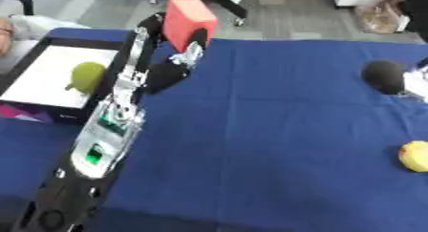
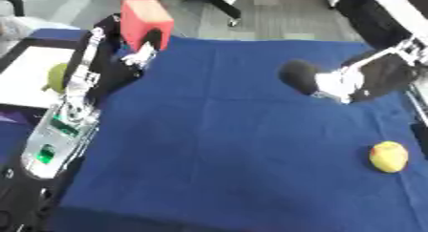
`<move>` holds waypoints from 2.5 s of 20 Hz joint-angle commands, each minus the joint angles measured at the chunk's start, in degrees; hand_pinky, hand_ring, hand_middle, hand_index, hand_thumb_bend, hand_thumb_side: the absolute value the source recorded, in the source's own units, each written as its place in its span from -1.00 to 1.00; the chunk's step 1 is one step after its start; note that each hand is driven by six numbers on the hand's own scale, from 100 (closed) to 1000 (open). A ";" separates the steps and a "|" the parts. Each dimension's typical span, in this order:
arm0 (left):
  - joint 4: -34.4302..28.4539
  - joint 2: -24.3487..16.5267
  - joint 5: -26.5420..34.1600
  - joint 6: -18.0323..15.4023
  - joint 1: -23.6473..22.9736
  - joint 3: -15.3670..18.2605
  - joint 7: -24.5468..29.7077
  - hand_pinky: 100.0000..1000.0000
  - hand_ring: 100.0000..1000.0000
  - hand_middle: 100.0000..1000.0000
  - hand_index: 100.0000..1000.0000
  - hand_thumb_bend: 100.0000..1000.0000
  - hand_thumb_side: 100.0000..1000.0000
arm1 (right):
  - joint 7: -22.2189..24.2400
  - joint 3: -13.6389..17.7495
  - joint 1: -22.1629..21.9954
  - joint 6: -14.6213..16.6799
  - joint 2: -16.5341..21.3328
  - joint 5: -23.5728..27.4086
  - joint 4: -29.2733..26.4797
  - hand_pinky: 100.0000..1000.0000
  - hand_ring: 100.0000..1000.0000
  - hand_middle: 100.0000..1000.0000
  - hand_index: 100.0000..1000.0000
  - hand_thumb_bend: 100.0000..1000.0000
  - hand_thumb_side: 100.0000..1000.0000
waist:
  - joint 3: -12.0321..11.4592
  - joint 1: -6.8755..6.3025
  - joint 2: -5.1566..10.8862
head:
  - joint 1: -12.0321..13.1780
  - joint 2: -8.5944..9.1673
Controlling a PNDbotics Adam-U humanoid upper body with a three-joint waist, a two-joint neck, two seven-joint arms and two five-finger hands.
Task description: Pick up the objects with one hand, pass them to the other hand, and then place them into the box on the other side of the table.
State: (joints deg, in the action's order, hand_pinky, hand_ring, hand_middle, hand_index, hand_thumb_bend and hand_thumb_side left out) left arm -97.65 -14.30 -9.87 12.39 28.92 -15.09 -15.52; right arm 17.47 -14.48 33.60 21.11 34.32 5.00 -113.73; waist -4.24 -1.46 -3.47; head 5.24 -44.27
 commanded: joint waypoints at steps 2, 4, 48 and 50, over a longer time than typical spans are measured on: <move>3.91 -6.21 -6.71 7.00 2.36 3.73 -3.36 0.64 0.32 -0.40 0.10 -1.00 -0.45 | -0.37 0.48 -0.19 -0.37 1.92 -0.98 -0.86 0.72 0.97 1.00 0.80 -0.32 -0.16 | 0.33 -0.58 1.33 | 5.55 0.16; 7.65 -8.67 -11.26 11.88 3.57 4.72 -4.29 0.63 0.34 -0.35 0.16 -0.94 -0.44 | -0.19 0.21 -0.53 -0.52 1.99 -1.17 -0.86 0.72 0.98 1.00 0.80 -0.32 -0.16 | 0.54 -1.00 1.49 | 8.31 0.16; 16.37 -18.71 -22.40 33.92 1.08 21.34 -12.21 0.88 0.87 0.36 0.68 0.56 0.22 | 0.90 -0.64 -4.05 -2.37 2.49 -3.60 -0.86 0.72 1.00 1.00 0.79 -0.37 -0.12 | 1.23 -1.89 1.86 | 11.11 0.16; 9.61 -17.70 -15.53 28.41 0.34 20.99 -14.02 0.88 0.88 0.35 0.68 0.47 0.23 | 0.65 -0.43 -4.15 -2.43 2.60 -3.73 -0.86 0.72 1.00 1.00 0.79 -0.36 -0.12 | 1.33 -1.81 1.81 | 10.68 0.16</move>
State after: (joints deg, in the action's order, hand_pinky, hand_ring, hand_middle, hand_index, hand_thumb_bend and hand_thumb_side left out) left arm -83.72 -30.66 -28.58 38.95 28.60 5.37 -24.12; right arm 18.42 -15.58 28.75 18.78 35.31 1.48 -113.74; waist -2.87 -3.34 -2.42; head 16.22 -44.26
